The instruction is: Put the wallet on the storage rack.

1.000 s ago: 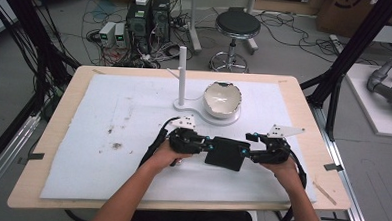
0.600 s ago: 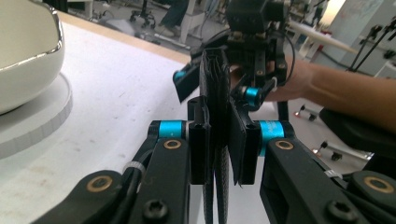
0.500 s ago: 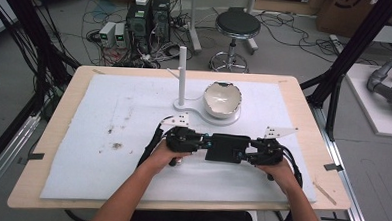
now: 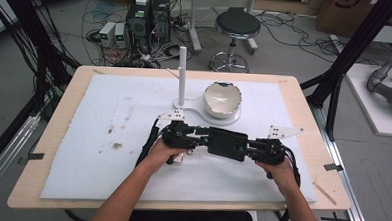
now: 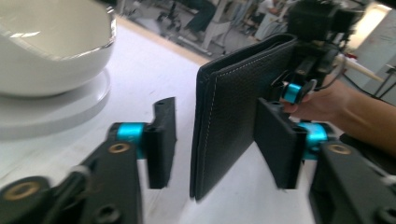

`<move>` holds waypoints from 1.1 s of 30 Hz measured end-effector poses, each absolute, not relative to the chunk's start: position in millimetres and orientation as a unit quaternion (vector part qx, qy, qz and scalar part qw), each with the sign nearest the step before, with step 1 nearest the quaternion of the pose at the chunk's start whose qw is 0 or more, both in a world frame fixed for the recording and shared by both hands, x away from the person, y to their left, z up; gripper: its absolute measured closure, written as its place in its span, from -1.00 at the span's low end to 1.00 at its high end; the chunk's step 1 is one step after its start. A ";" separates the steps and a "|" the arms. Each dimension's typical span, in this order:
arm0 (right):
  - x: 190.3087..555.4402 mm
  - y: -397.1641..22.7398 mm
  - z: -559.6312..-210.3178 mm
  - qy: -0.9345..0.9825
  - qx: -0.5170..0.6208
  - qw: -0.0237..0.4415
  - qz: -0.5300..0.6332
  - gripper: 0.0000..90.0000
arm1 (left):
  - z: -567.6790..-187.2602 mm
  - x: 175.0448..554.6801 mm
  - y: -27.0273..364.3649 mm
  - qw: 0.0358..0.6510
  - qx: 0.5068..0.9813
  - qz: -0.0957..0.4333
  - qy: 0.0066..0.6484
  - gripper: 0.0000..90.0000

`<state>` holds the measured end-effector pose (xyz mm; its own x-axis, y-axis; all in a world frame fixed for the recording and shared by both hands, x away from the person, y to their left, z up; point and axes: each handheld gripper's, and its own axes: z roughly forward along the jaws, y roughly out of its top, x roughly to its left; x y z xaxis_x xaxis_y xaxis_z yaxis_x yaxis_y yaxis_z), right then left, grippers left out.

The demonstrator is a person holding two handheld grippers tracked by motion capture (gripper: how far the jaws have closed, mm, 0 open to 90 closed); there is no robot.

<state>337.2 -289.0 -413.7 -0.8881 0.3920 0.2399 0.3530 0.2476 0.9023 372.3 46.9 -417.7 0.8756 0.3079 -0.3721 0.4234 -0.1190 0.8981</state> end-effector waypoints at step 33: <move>387.0 -266.3 -324.4 0.819 0.239 0.233 0.466 0.73 | -397.8 345.0 238.8 0.589 0.690 0.186 0.377 -0.30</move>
<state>387.0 -266.3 -324.4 -0.7777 0.6082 -0.1592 0.1740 0.4516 0.8751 345.0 238.8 -397.8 0.6468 0.7391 -0.1880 0.3011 -0.0210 0.9534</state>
